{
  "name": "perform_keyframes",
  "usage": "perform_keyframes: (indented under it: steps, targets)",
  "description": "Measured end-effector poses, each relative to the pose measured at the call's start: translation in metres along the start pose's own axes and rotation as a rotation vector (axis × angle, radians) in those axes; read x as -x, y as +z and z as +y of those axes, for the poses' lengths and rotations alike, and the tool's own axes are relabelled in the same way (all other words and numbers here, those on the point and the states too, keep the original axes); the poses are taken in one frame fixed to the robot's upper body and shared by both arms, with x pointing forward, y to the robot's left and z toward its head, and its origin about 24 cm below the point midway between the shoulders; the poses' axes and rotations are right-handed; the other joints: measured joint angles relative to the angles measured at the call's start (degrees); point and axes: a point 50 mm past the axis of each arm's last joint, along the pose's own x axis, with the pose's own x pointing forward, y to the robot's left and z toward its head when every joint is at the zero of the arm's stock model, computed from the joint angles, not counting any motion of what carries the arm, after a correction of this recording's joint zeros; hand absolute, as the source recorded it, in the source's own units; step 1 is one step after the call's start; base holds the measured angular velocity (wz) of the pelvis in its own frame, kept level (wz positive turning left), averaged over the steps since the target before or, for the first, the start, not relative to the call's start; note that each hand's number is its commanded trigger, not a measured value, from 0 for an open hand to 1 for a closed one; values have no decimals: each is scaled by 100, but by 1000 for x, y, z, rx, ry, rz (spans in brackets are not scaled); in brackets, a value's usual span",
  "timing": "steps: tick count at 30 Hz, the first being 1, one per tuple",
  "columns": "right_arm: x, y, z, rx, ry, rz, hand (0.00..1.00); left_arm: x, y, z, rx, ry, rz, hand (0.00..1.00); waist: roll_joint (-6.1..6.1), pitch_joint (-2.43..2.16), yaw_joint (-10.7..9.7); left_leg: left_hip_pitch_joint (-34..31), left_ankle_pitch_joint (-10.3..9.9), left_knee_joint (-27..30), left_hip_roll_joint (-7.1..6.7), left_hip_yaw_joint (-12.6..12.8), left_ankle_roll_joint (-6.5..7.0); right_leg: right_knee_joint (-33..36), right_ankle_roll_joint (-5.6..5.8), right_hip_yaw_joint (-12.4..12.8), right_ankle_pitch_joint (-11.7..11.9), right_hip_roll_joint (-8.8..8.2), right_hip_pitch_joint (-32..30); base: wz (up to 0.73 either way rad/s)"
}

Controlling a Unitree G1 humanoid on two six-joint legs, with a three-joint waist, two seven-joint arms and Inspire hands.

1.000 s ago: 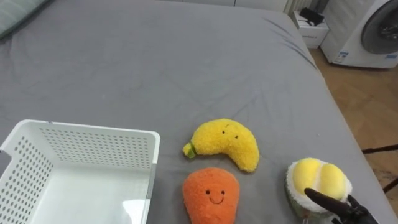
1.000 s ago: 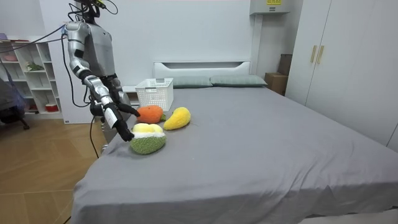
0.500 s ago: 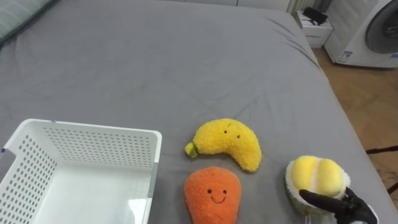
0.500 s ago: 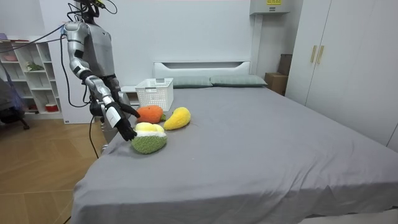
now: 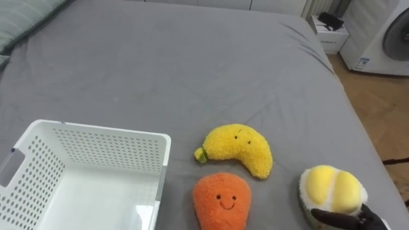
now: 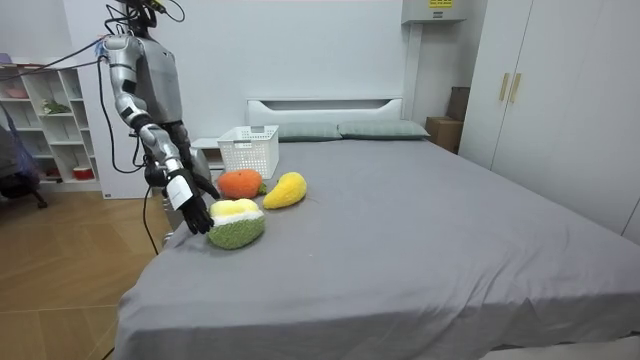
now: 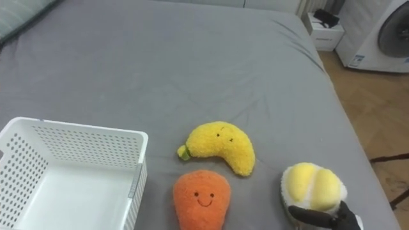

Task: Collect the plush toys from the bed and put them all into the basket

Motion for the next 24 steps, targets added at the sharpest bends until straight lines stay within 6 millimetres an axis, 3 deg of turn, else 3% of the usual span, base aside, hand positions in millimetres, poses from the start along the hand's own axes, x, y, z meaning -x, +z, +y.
perform_keyframes:
  steps: [7,10,14,24]
  targets:
    - [-5,16,-1,-22,-63,-10,0,0,3,8,-16,13,-5,0,27,-15,35,-186,1,132,3,-22,0,0,-8,-88,-15,-40,-186,3]
    - [-6,28,2,-31,-88,-35,0,0,3,10,-15,11,-1,0,99,-15,28,-242,-1,147,-5,-49,5,3,-6,-160,-14,-46,-194,8]
    - [-7,41,7,-44,-118,-53,0,0,4,9,-20,2,-7,0,141,-68,28,-488,4,223,-14,-167,8,30,-9,-261,-13,-70,-379,15]
    - [-7,76,5,-183,-164,-106,0,0,11,2,-36,-23,-31,0,125,-14,128,-813,14,229,-26,-317,7,42,-15,-443,-9,-59,-557,8]
